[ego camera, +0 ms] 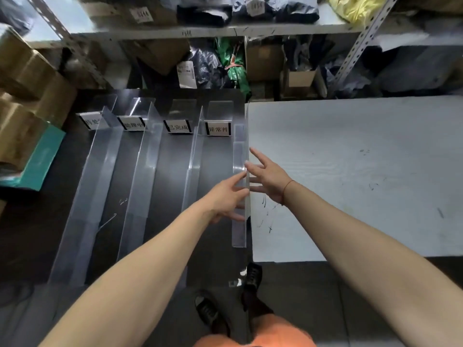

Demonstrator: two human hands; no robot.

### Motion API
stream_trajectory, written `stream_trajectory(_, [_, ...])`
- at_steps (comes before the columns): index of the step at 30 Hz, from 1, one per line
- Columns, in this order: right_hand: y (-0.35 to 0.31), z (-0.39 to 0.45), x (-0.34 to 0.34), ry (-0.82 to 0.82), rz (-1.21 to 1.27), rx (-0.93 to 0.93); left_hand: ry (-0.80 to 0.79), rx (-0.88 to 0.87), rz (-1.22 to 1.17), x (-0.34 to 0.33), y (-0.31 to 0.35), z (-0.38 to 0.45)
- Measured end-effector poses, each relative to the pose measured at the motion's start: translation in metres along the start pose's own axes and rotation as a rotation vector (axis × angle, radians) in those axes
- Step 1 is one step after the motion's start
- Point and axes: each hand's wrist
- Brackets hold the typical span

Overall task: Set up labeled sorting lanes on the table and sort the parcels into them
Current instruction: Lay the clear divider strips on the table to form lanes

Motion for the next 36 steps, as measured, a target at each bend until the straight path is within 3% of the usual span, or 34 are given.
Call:
stream_trajectory(16, [0.001, -0.009, -0.023, 0.142, -0.068, 0.033, -0.036, -0.025, 0.087, -0.012, -0.071, -0.038])
stream_trajectory(28, [0.004, -0.014, -0.027, 0.186, -0.077, 0.040, 0.012, -0.042, 0.131, -0.018, -0.079, -0.043])
stream_trajectory(36, [0.011, -0.037, -0.054, 0.046, -0.510, 0.059, 0.064, -0.085, 0.212, -0.016, -0.079, -0.040])
Point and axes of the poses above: each hand's wrist, its own z-axis towards the middle knuckle, its own x-axis out of the back of the hand, y = z × x, and after that the axes turned 15 degrees about x, right-handed
